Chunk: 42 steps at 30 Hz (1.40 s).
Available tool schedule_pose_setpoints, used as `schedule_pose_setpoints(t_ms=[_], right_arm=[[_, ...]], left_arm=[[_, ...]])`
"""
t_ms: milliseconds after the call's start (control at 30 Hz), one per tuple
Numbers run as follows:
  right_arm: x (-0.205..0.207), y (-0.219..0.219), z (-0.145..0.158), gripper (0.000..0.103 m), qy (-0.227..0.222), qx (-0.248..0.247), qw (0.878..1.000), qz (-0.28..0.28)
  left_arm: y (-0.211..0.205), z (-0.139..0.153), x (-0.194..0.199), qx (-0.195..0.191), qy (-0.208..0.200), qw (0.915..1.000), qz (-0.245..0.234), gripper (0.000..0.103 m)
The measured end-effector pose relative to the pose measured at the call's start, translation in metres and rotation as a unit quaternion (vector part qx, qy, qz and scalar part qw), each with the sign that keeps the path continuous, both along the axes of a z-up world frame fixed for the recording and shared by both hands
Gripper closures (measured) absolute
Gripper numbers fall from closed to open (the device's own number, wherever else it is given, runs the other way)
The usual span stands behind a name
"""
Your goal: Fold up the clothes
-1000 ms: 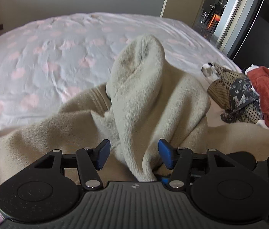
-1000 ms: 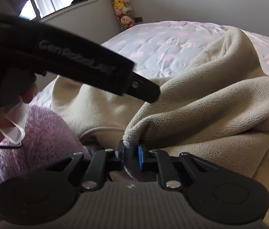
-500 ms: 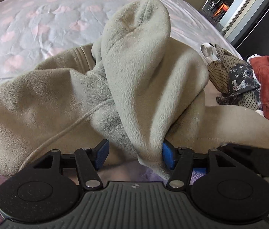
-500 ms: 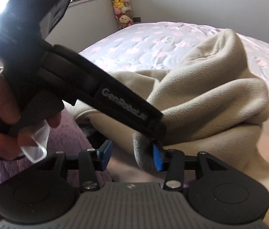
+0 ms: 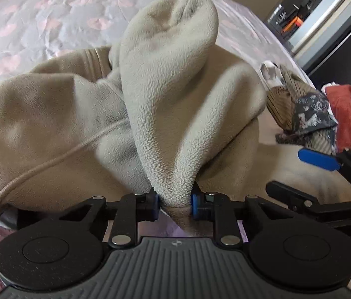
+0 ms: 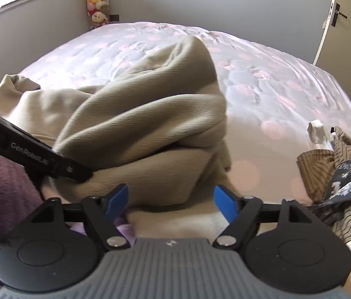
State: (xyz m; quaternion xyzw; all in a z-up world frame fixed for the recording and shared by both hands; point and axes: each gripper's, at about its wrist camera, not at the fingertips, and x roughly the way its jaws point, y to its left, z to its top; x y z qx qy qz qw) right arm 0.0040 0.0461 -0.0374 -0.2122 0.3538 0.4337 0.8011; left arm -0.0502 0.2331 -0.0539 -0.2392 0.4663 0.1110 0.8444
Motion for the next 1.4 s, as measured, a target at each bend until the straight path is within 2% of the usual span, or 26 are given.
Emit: schedule_pose_setpoints(t_ms=[100, 267, 400, 533, 700, 900, 1000, 1100, 1333, 1367, 1400], right_arm=[[0.005, -0.002, 0.000, 0.023, 0.005, -0.002, 1.000, 0.008], [0.003, -0.002, 0.000, 0.022, 0.000, -0.011, 1.000, 0.020], [0.013, 0.010, 0.006, 0.022, -0.012, -0.011, 0.999, 0.036], [0.027, 0.023, 0.017, 0.022, -0.023, -0.009, 0.998, 0.050], [0.058, 0.046, 0.030, 0.022, -0.016, -0.006, 0.998, 0.062], [0.122, 0.092, 0.033, 0.022, -0.001, -0.001, 0.999, 0.035], [0.158, 0.122, 0.010, 0.022, 0.014, -0.014, 0.999, 0.037], [0.190, 0.146, -0.027, 0.022, 0.042, -0.041, 0.997, 0.042], [0.236, 0.170, -0.106, 0.023, 0.171, -0.068, 0.983, 0.023], [0.238, 0.171, -0.114, 0.027, 0.186, -0.069, 0.980, 0.019], [0.237, 0.171, -0.118, 0.048, 0.194, -0.073, 0.978, 0.014]], left_arm=[[0.000, 0.015, -0.003, 0.068, -0.025, 0.9973, 0.009, 0.091], [0.044, 0.049, -0.007, 0.117, -0.043, 0.9910, 0.048, 0.092], [0.085, 0.077, -0.022, 0.166, -0.038, 0.9821, 0.082, 0.092], [0.127, 0.089, -0.038, 0.197, -0.012, 0.9727, 0.122, 0.092], [0.173, 0.087, -0.062, 0.213, 0.019, 0.9617, 0.172, 0.092], [0.201, 0.066, -0.061, 0.213, 0.059, 0.9588, 0.179, 0.092], [0.208, 0.054, -0.054, 0.211, 0.080, 0.9587, 0.174, 0.092], [0.212, 0.049, -0.054, 0.202, 0.091, 0.9604, 0.169, 0.092], [0.228, 0.037, -0.043, 0.176, 0.107, 0.9636, 0.170, 0.092], [0.229, 0.037, -0.041, 0.176, 0.106, 0.9639, 0.170, 0.092], [0.230, 0.039, -0.038, 0.177, 0.102, 0.9644, 0.168, 0.093]])
